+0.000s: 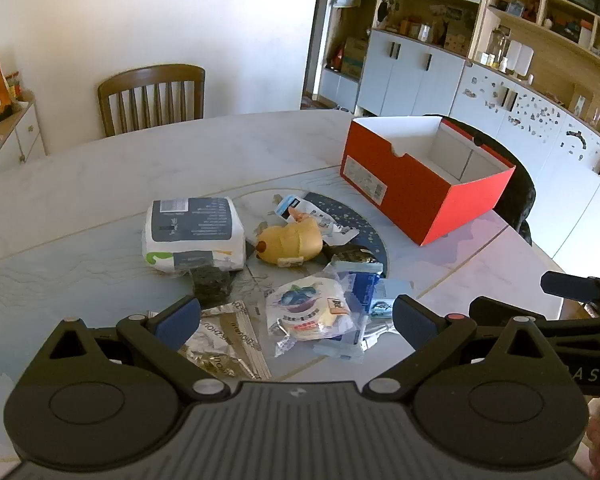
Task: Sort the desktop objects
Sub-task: 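Move left tool to the silver foil bag while right tool approaches the light blue carton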
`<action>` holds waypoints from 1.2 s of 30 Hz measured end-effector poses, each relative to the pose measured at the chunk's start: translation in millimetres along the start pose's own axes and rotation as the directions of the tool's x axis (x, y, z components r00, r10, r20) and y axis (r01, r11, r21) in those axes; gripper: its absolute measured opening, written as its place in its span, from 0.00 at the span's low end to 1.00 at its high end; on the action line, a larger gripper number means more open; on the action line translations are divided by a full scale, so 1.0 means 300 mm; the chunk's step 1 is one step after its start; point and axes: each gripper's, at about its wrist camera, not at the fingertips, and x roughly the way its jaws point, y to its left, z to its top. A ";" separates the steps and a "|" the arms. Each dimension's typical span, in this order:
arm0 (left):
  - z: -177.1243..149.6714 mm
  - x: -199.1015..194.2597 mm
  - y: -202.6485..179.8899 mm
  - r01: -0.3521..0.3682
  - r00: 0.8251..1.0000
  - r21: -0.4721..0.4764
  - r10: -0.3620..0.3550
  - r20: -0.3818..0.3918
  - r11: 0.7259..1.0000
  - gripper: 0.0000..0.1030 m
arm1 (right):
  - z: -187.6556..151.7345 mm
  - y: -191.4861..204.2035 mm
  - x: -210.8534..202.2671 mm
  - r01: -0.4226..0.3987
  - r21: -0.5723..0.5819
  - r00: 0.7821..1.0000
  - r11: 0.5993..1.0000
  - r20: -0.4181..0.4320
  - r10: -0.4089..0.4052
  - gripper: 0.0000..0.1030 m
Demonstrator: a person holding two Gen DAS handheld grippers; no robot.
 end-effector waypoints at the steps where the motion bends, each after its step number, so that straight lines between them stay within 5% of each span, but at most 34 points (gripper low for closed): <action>1: 0.000 0.002 0.008 0.002 1.000 -0.003 -0.002 -0.001 1.000 1.00 | 0.001 0.004 0.003 -0.003 0.000 1.000 1.000 0.000 0.003 0.95; 24: -0.058 0.106 0.113 -0.008 1.000 0.050 0.009 -0.014 0.999 1.00 | 0.003 0.026 0.164 -0.004 -0.055 0.998 0.999 -0.059 0.001 0.95; 36: -0.116 0.202 0.159 -0.190 0.979 -0.021 0.188 -0.077 0.982 1.00 | -0.006 -0.025 0.367 -0.123 -0.190 0.984 0.974 -0.151 0.095 0.89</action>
